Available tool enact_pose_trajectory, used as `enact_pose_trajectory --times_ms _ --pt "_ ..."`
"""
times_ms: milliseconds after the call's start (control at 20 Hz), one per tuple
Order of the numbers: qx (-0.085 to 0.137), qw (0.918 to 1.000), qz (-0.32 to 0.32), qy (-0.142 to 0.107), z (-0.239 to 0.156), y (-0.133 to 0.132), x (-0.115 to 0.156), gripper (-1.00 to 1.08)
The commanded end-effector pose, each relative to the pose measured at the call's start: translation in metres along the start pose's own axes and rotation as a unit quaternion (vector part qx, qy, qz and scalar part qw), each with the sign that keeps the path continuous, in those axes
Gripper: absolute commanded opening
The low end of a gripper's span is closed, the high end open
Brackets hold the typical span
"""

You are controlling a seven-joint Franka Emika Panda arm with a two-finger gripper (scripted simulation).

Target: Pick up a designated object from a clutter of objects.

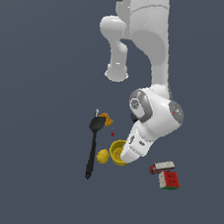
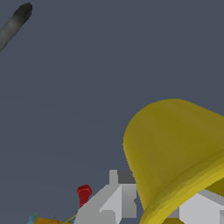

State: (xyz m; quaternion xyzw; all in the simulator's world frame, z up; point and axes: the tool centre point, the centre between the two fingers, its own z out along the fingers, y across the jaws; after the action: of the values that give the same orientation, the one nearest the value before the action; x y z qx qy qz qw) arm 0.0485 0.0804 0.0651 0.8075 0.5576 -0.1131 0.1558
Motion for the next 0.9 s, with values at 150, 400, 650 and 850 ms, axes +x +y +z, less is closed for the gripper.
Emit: enact_pose_trajectory --times_ms 150,400,650,850 --pt "-0.002 1.0 0.001 0.001 -0.022 -0.007 -0.009 -1.0" --pt "-0.002 1.0 0.0 0.001 -0.052 -0.019 -0.022 -1.0" --pt "-0.002 1.0 0.0 0.0 -0.091 -0.036 -0.039 -1.0" --pt "-0.002 1.0 0.0 0.0 -0.126 -0.05 -0.053 -1.0"
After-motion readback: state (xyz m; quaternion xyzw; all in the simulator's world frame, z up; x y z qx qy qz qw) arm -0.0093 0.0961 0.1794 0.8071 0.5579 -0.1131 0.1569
